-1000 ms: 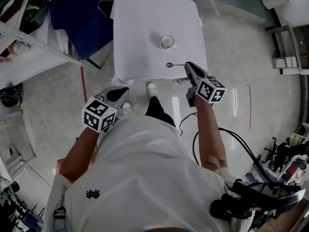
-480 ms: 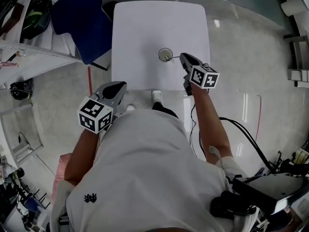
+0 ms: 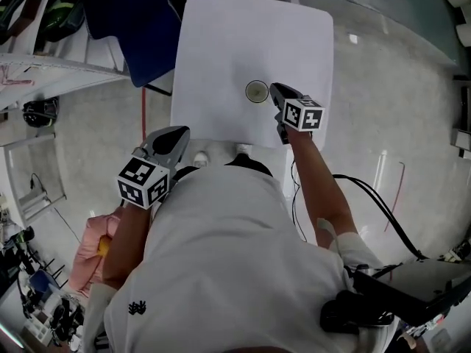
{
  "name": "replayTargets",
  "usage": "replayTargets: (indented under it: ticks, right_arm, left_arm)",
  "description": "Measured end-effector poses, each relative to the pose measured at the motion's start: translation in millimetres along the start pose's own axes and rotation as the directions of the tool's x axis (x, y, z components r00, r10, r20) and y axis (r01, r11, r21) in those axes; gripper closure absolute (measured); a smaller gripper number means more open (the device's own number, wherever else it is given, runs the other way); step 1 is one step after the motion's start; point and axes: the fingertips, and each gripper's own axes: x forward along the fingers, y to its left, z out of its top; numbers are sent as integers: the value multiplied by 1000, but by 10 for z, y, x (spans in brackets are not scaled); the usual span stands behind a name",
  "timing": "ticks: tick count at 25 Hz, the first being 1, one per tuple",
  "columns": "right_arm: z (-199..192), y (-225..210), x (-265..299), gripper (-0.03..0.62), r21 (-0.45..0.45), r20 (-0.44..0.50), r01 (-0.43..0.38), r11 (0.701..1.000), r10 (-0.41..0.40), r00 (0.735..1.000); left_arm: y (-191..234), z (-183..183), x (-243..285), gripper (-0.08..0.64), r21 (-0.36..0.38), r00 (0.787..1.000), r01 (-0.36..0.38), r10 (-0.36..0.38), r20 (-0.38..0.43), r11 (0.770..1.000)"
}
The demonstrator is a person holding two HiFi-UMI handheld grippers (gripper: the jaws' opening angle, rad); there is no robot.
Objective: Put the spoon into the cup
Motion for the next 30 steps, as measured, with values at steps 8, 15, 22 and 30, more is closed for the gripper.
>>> replayTargets:
  ticks: [8, 15, 22, 30]
  right_arm:
    - [-118, -30, 276, 549, -30, -60, -31, 999, 29, 998]
    - [-206, -103, 333, 549, -39, -73, -20, 999, 17, 997]
    - [-183, -102, 347, 546, -46, -58, -33, 998, 30, 998]
    - [-189, -76, 344, 436, -56, -52, -31, 998, 28, 998]
  left_arm:
    - [56, 93, 148, 549, -17, 999, -26, 26, -22, 1000]
    - [45, 71, 221, 549, -9, 998, -30, 30, -50, 1000]
    - [52, 93, 210, 549, 0, 998, -31, 31, -49, 1000]
    - [76, 81, 124, 549, 20, 999, -24, 25, -33, 1000]
